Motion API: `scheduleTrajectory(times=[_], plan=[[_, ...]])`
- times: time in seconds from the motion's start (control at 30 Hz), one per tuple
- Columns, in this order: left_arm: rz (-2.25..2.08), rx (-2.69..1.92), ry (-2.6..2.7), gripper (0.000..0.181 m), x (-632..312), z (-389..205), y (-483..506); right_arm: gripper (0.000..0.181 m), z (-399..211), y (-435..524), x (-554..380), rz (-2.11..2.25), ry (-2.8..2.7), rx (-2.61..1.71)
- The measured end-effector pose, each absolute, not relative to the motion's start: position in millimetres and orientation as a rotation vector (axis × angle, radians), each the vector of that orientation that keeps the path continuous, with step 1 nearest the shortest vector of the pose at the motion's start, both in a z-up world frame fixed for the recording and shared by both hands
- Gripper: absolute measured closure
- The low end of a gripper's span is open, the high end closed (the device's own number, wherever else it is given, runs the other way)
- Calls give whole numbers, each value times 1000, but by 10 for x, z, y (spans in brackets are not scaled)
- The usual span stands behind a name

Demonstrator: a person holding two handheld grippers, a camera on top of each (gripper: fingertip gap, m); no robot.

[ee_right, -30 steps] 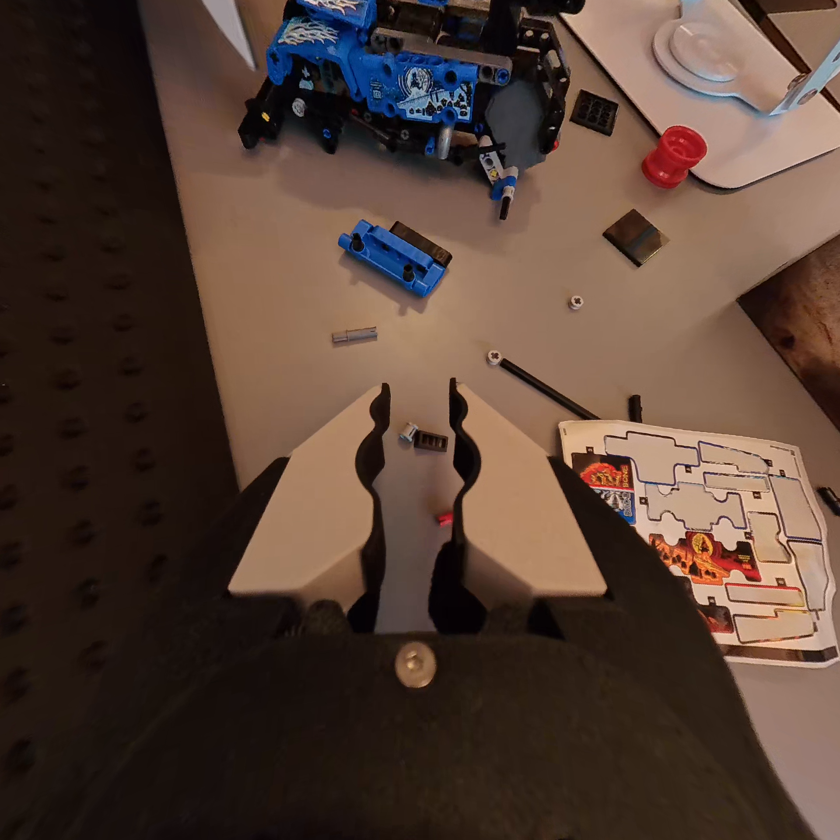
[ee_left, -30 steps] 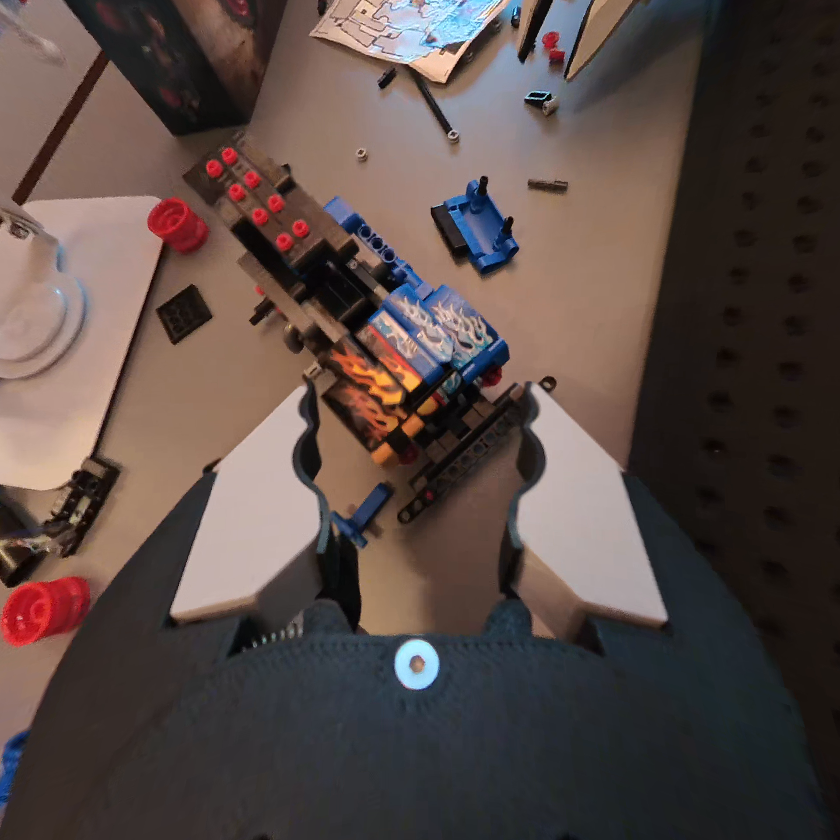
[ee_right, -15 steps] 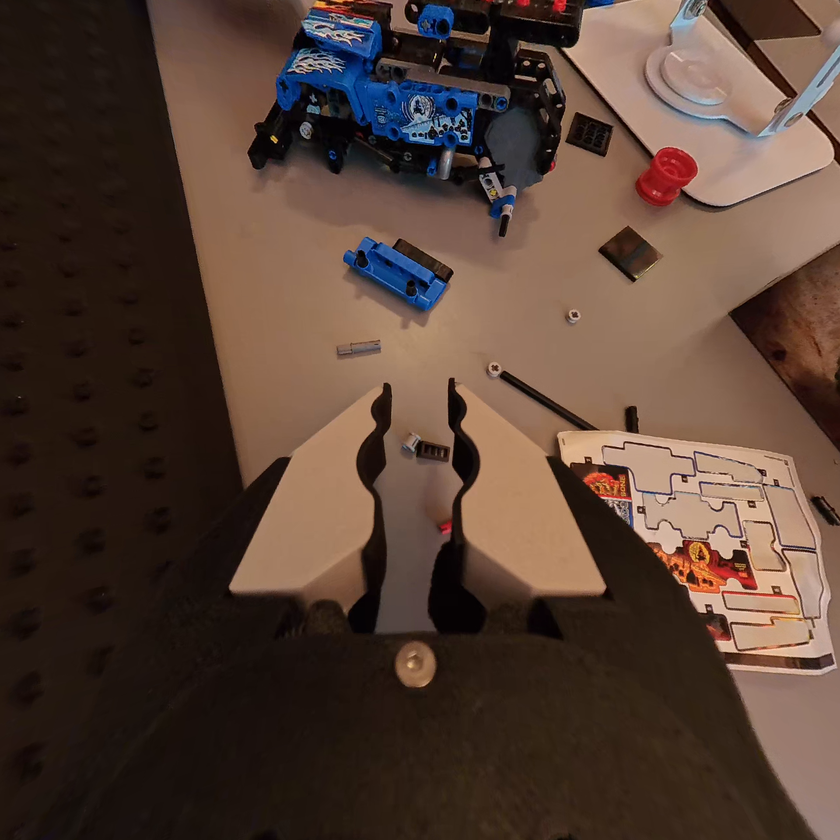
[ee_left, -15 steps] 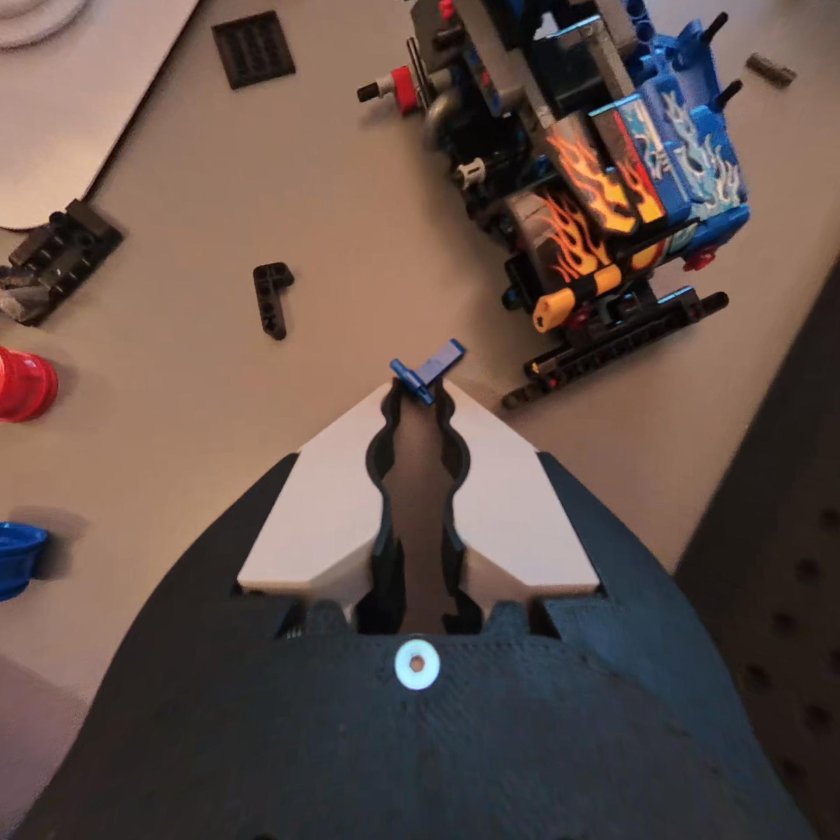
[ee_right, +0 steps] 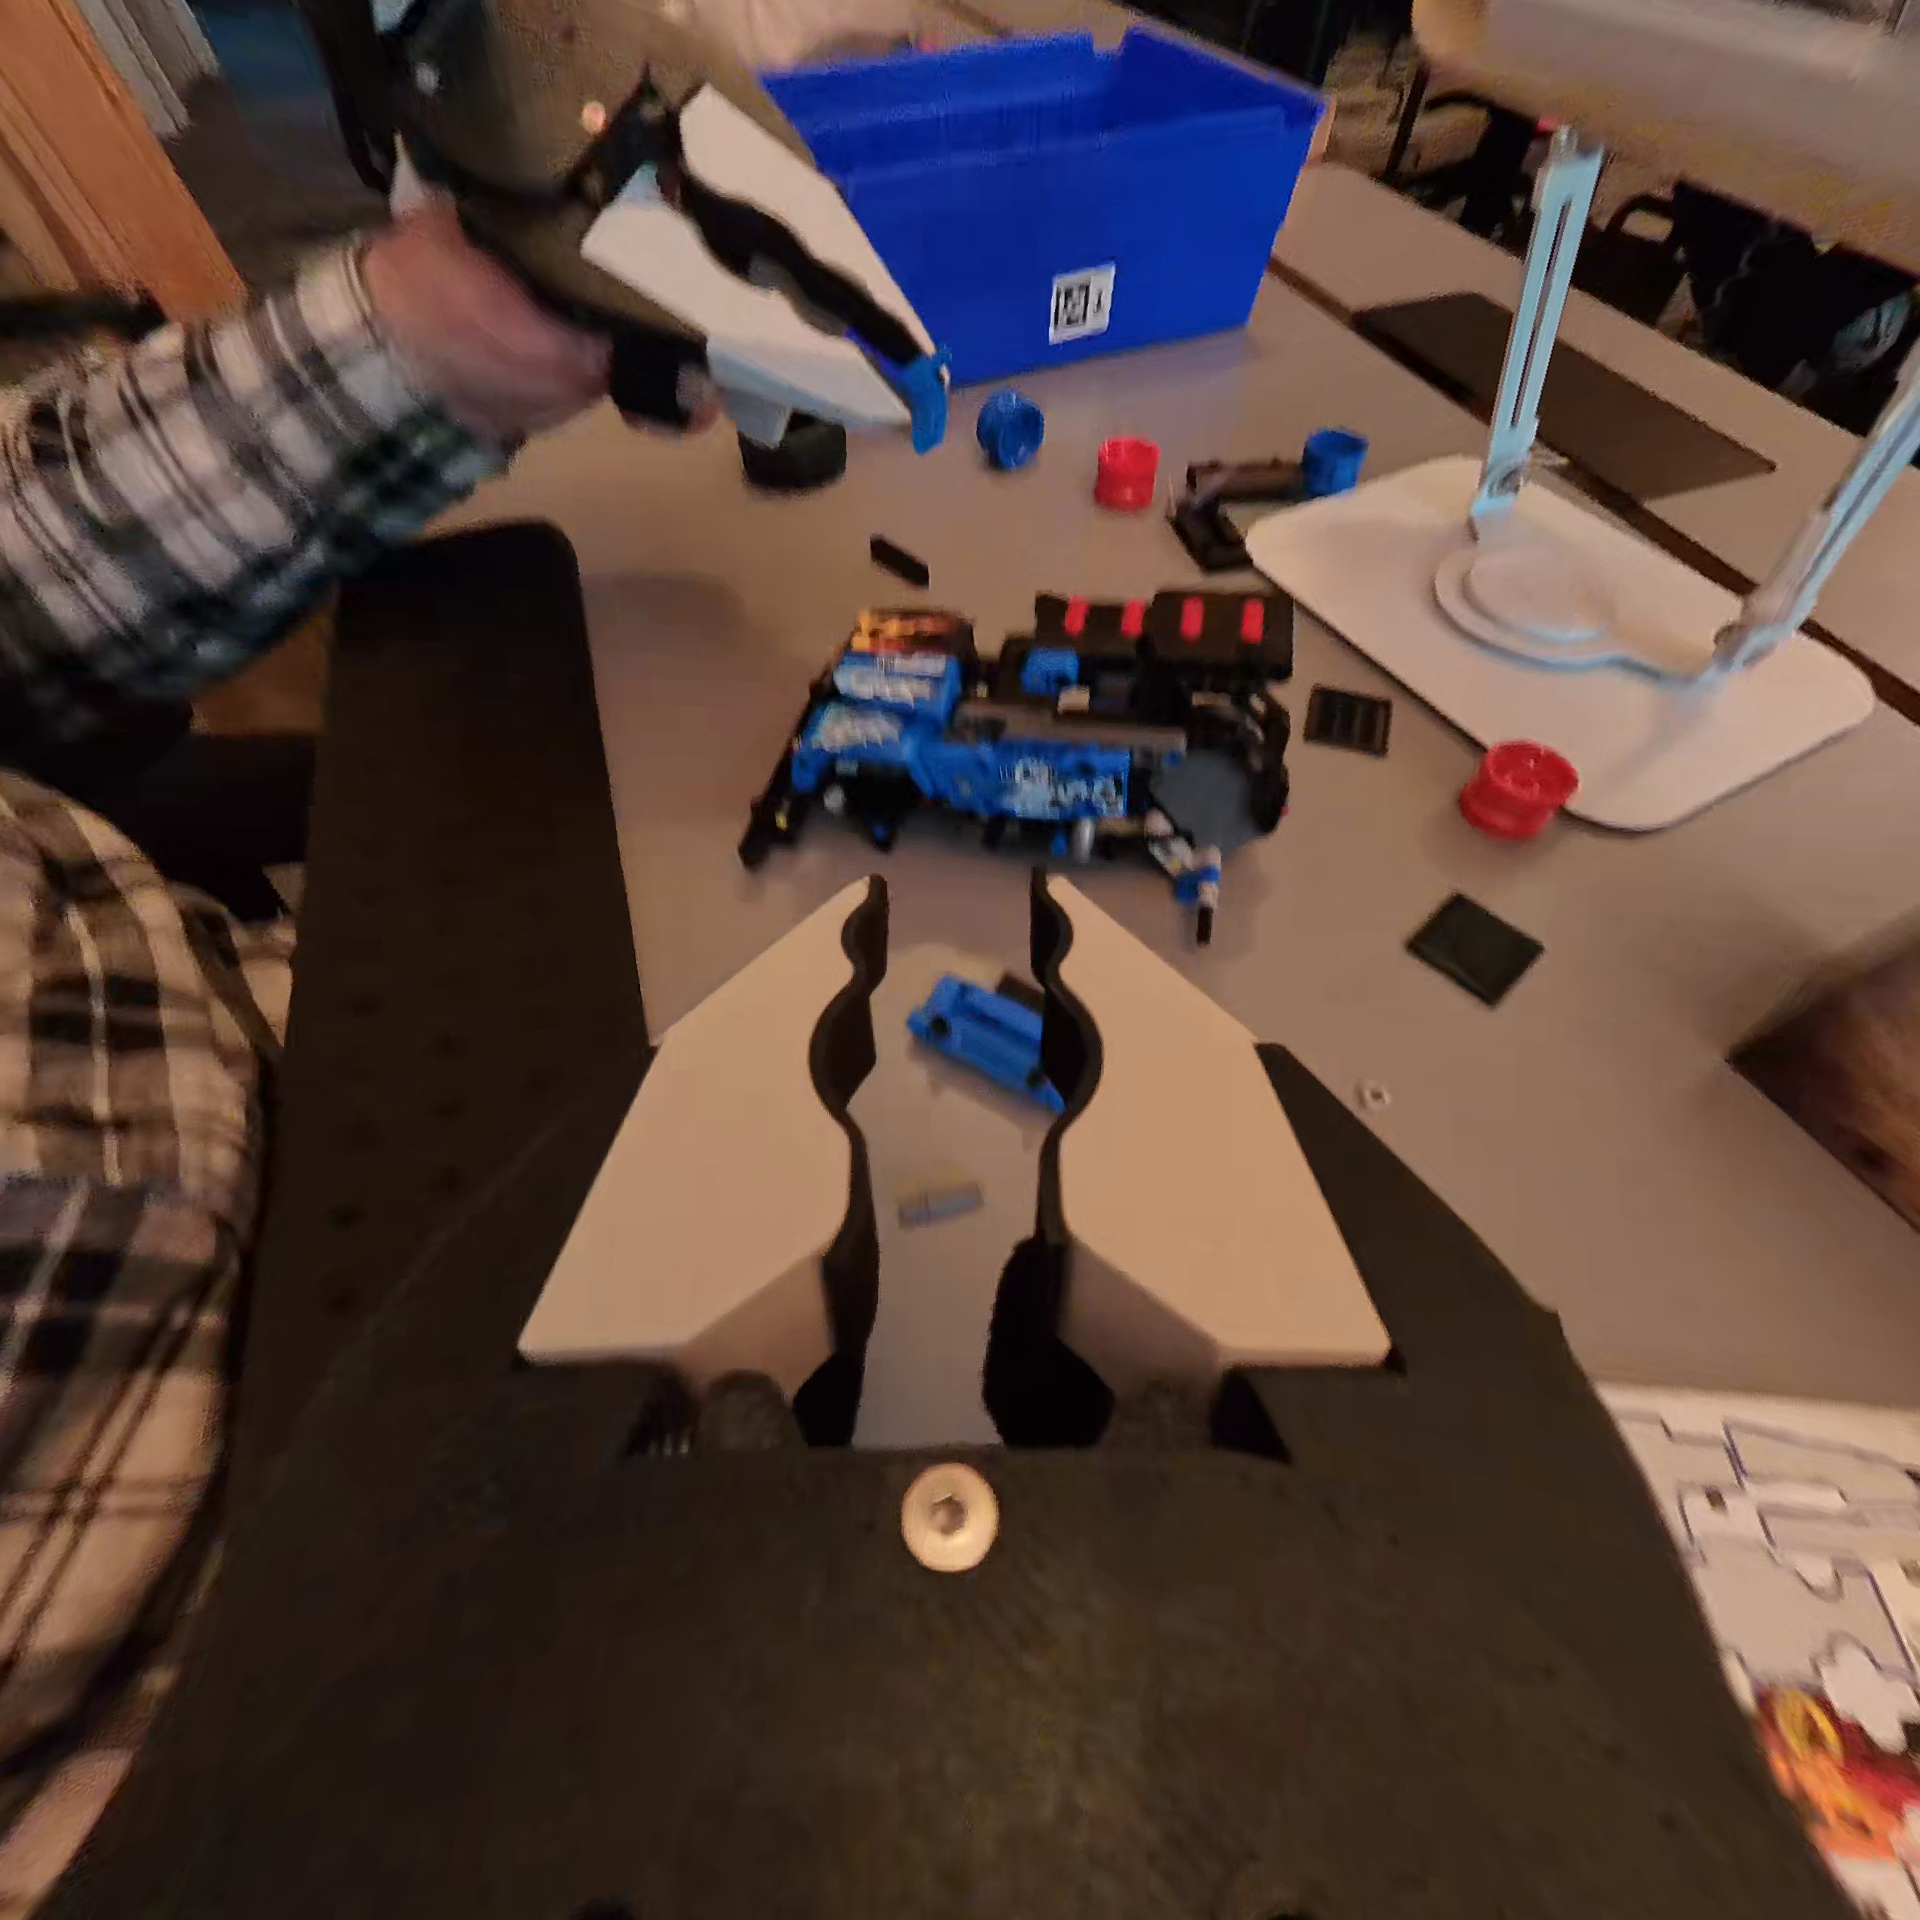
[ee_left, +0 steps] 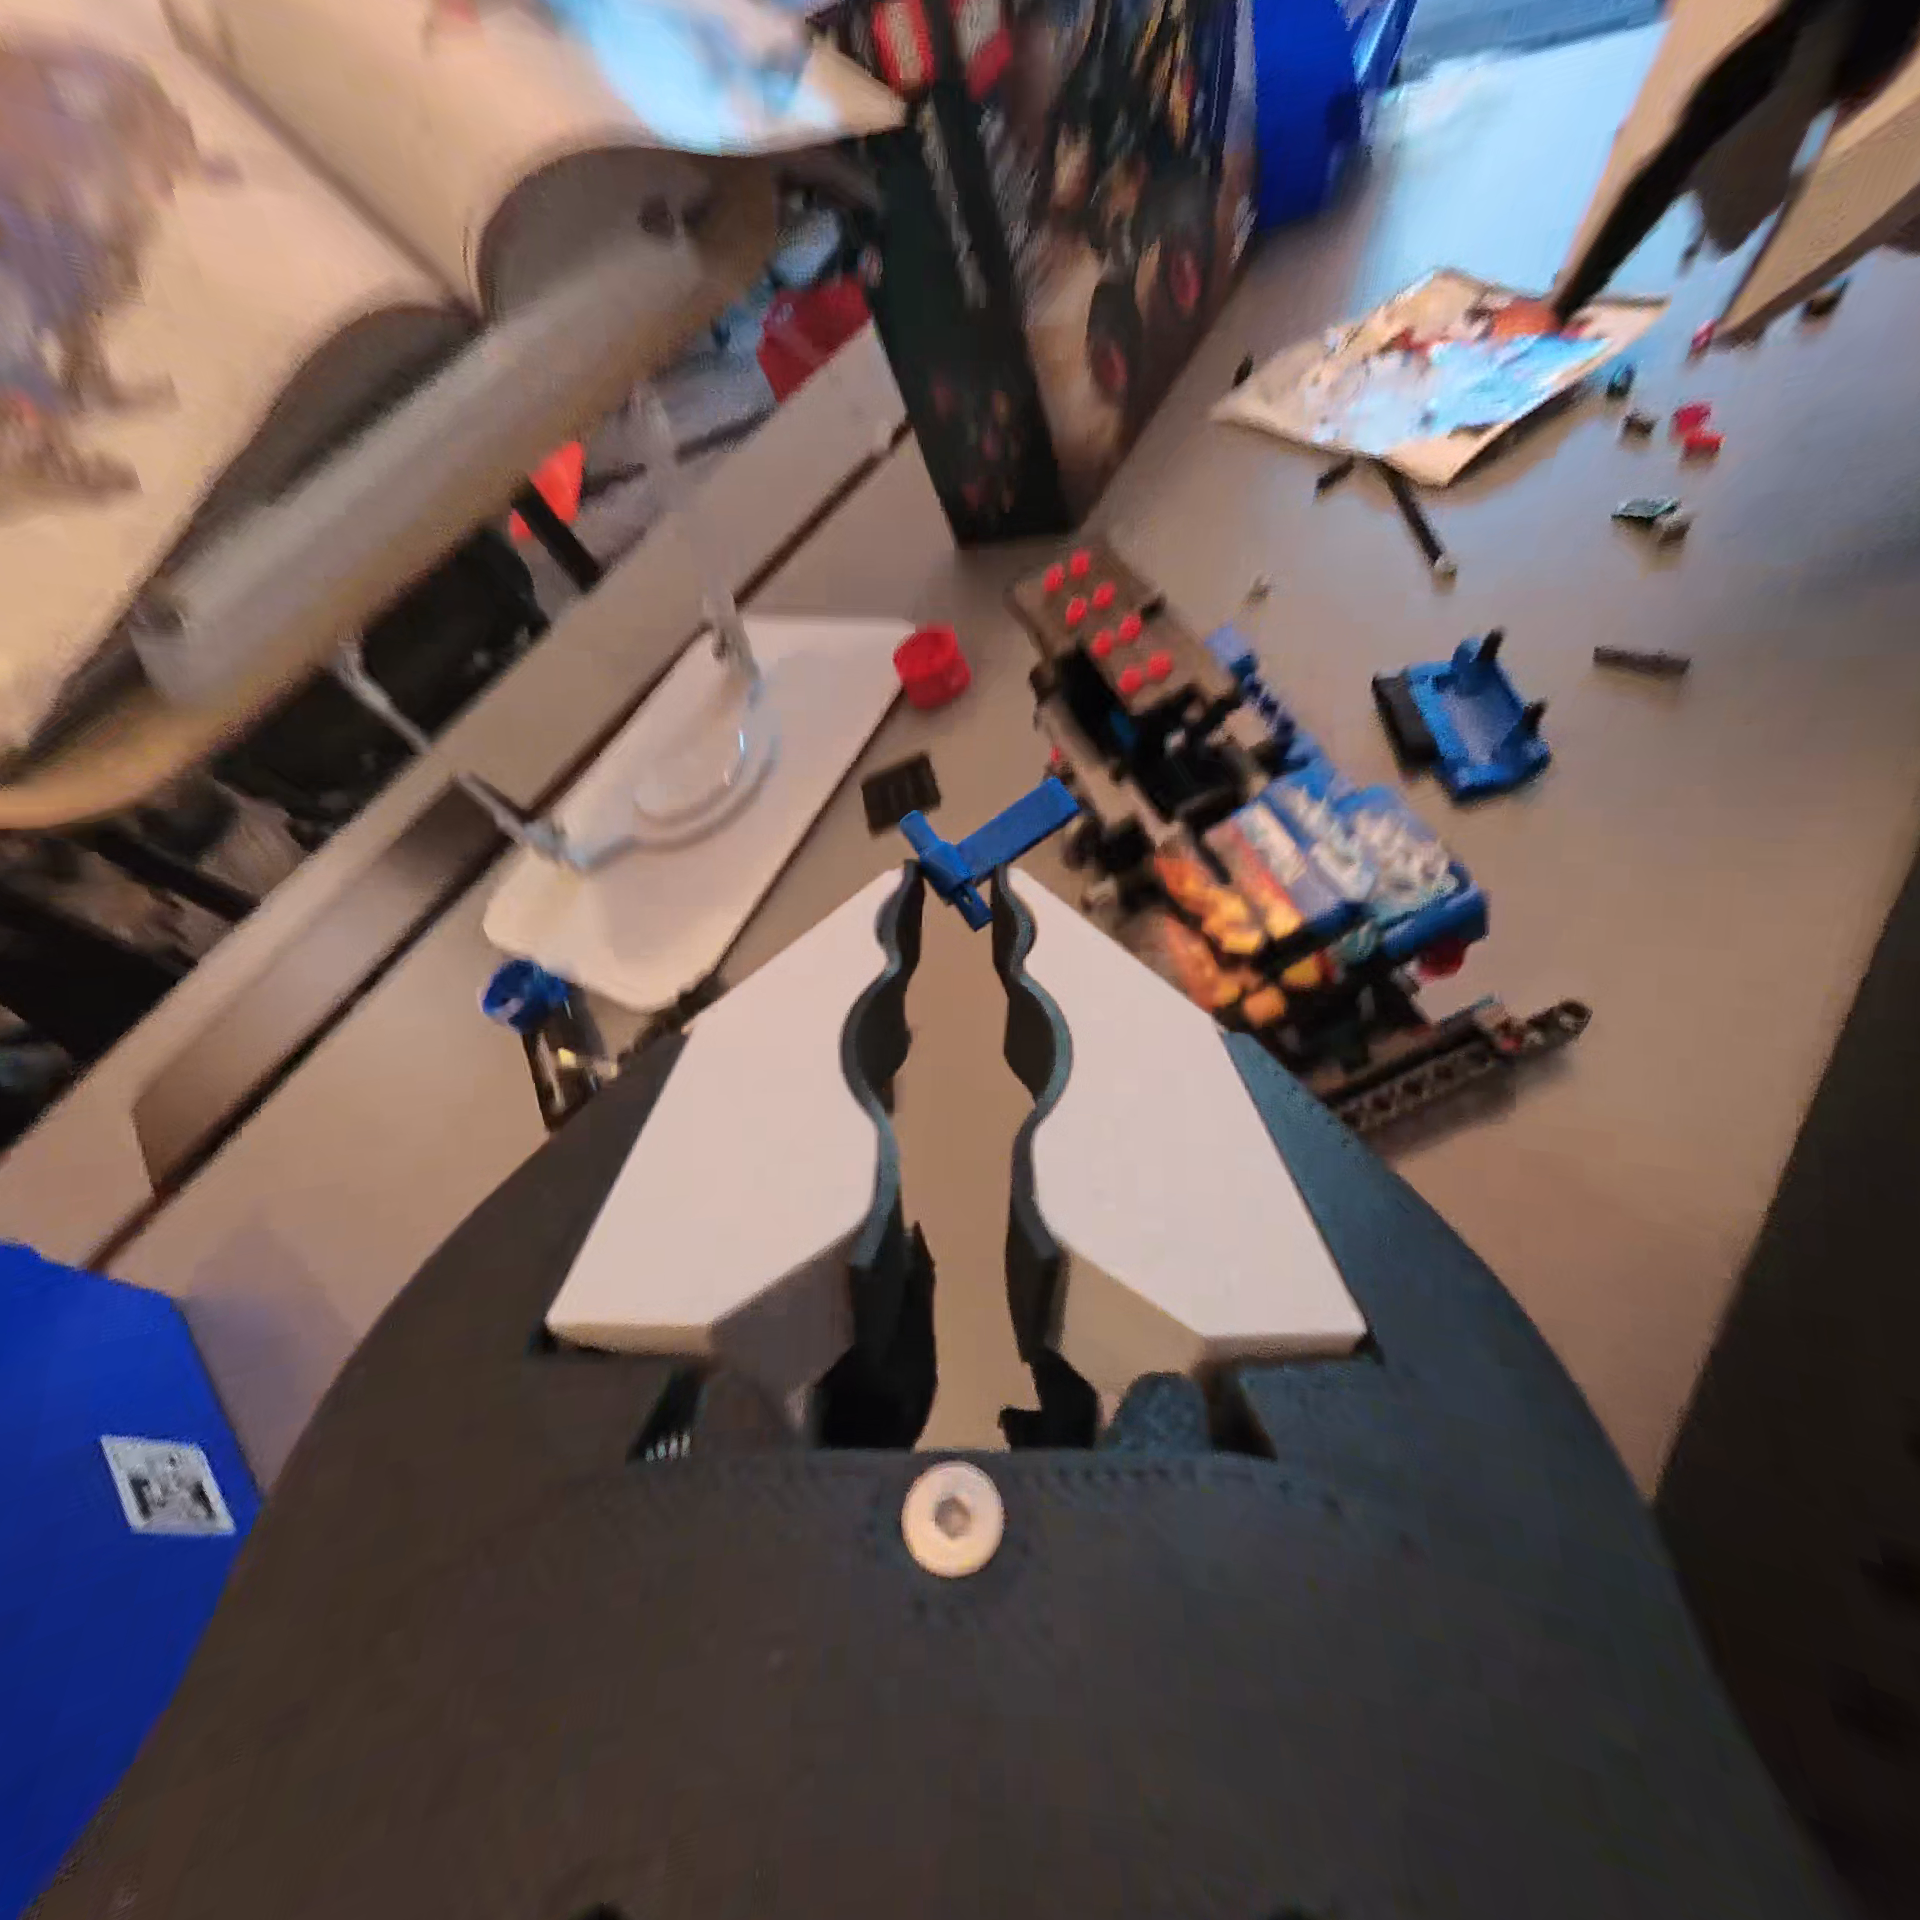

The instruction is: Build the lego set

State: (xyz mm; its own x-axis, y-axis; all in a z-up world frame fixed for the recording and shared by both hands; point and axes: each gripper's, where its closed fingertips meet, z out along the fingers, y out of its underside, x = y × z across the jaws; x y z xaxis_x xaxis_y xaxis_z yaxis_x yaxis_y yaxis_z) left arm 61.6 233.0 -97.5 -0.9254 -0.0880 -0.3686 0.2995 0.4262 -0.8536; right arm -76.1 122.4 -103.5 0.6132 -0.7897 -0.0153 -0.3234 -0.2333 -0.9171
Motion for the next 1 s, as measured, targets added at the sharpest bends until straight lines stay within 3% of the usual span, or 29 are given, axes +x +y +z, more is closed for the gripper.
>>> scheduleTrajectory(times=[0.4,0.7,0.8,1.0], plan=[[-1555,678,1714,170,-77,-248,1798,143,-515,1745,-158,-274,821,-1650],[-1532,670,1540,173,-53,-170,1866,180,-318,1909,-115,-9,666,-1475],[-1522,682,1518,173,-72,-170,1867,181,-351,1944,-121,10,655,-1480],[-1523,663,1478,174,-74,-129,1889,150,-355,1941,-173,110,661,-1404]])
